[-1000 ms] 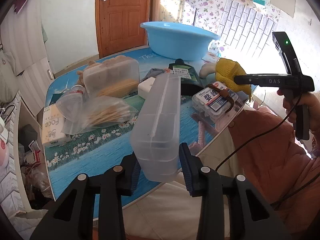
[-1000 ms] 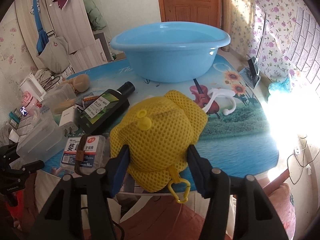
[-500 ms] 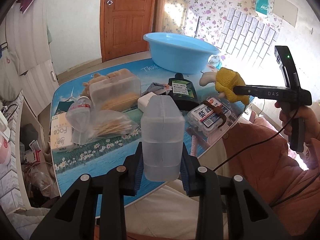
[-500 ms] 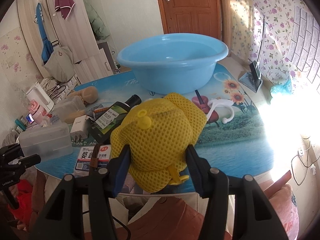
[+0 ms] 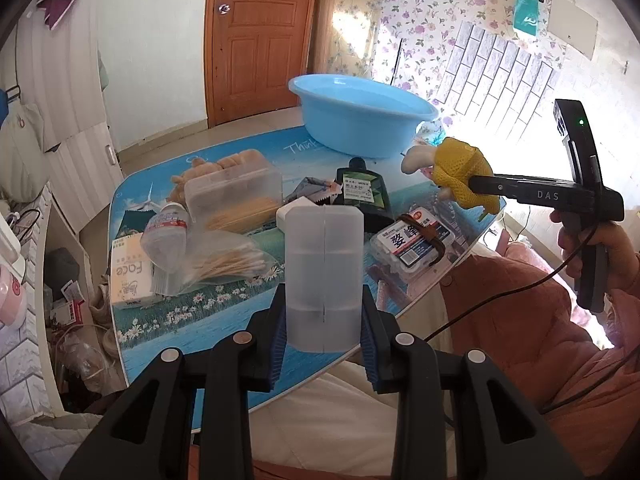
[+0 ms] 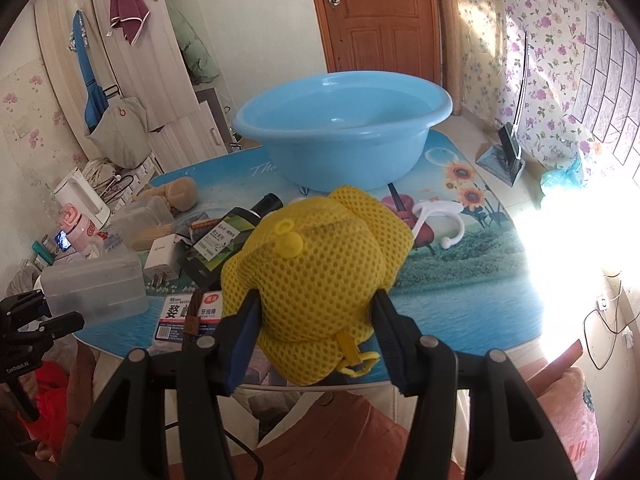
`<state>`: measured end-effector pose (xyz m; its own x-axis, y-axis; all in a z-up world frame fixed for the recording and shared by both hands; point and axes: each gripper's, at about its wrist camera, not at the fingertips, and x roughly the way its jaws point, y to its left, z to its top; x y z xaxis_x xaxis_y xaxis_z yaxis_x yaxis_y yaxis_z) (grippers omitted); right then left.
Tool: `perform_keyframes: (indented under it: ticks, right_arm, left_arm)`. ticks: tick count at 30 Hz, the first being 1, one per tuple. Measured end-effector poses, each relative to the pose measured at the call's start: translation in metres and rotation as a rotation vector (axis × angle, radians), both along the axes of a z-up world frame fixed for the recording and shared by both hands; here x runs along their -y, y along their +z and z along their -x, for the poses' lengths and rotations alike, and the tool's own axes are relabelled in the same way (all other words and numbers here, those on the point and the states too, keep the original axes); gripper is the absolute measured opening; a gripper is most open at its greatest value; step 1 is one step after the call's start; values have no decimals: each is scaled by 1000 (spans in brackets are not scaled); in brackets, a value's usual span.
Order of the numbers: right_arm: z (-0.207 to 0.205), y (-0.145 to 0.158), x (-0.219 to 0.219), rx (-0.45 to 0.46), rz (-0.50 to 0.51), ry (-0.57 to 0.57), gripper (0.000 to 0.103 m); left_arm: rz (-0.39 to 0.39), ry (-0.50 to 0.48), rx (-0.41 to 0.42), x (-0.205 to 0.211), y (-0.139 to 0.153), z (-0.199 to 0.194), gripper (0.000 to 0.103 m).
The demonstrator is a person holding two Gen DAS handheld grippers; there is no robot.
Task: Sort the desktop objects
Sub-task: 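Close right tool on yellow mesh bag while left tool grasps clear plastic case, then carry the held mesh bag and plastic case with both tools over the blue basin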
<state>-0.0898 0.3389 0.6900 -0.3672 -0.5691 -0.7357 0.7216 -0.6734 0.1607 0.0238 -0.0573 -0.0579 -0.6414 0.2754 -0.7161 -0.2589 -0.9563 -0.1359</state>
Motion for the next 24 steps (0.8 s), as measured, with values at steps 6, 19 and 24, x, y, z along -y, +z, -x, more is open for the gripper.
perform_keyframes:
  ticks: [6,19,24]
  right_arm:
    - [-5,18,-2,-40,29,10,54]
    - [-8,26,-2,-47,49,18,54]
    - [-9,36,-3,-66,66,29,54]
  left_arm:
    - [-8,2,-44,1,20,-2,31]
    - [-5,6,-64,3,34,-1,31]
    - [17,-2,-85,-1,48,3,31]
